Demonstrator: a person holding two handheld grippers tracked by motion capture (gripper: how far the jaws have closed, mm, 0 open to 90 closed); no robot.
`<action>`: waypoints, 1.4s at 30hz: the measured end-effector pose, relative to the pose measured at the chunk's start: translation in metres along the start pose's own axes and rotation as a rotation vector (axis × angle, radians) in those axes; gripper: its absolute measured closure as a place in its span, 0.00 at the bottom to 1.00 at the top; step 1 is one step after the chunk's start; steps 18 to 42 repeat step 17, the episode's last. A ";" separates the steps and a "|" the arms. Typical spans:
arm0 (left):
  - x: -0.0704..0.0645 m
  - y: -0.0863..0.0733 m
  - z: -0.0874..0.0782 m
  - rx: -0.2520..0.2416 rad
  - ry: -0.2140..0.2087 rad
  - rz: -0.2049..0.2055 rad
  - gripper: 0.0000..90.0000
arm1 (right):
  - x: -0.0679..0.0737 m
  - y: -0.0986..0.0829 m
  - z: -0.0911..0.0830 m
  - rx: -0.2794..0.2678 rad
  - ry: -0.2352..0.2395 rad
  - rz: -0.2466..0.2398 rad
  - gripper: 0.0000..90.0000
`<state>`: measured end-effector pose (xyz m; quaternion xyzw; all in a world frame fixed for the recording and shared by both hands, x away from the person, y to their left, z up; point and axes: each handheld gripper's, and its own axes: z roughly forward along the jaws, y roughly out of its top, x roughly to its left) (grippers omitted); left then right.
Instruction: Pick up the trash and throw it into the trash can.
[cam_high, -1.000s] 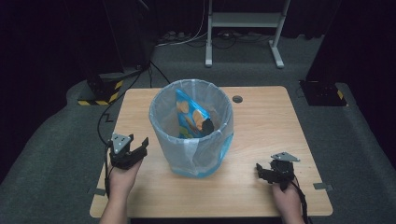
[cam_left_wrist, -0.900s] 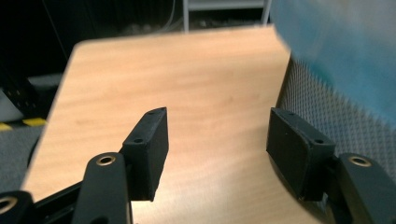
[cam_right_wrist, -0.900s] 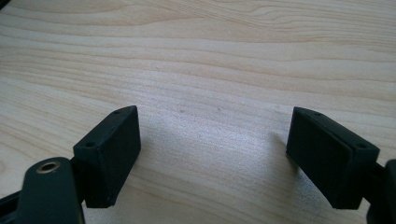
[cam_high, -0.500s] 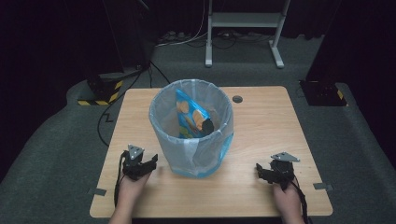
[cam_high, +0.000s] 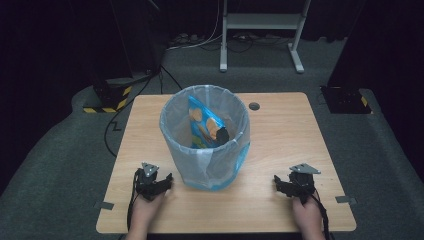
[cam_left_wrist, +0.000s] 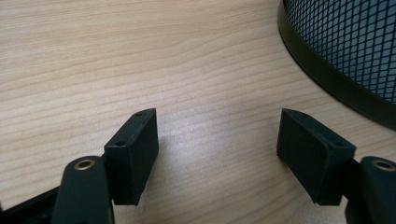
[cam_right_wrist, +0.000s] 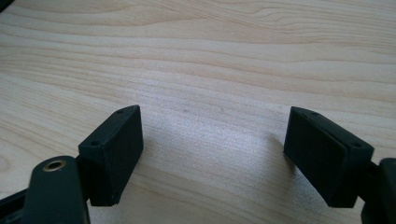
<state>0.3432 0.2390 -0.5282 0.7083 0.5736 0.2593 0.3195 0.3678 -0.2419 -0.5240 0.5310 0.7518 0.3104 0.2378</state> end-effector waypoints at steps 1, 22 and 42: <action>0.000 0.000 0.000 0.001 -0.001 0.001 0.32 | 0.000 0.000 0.000 0.002 0.001 0.002 0.22; 0.001 -0.001 -0.002 0.003 -0.020 0.015 0.32 | 0.000 0.000 0.000 0.003 0.003 0.008 0.21; 0.001 -0.001 -0.002 0.003 -0.020 0.015 0.32 | 0.000 0.000 0.000 0.003 0.003 0.008 0.21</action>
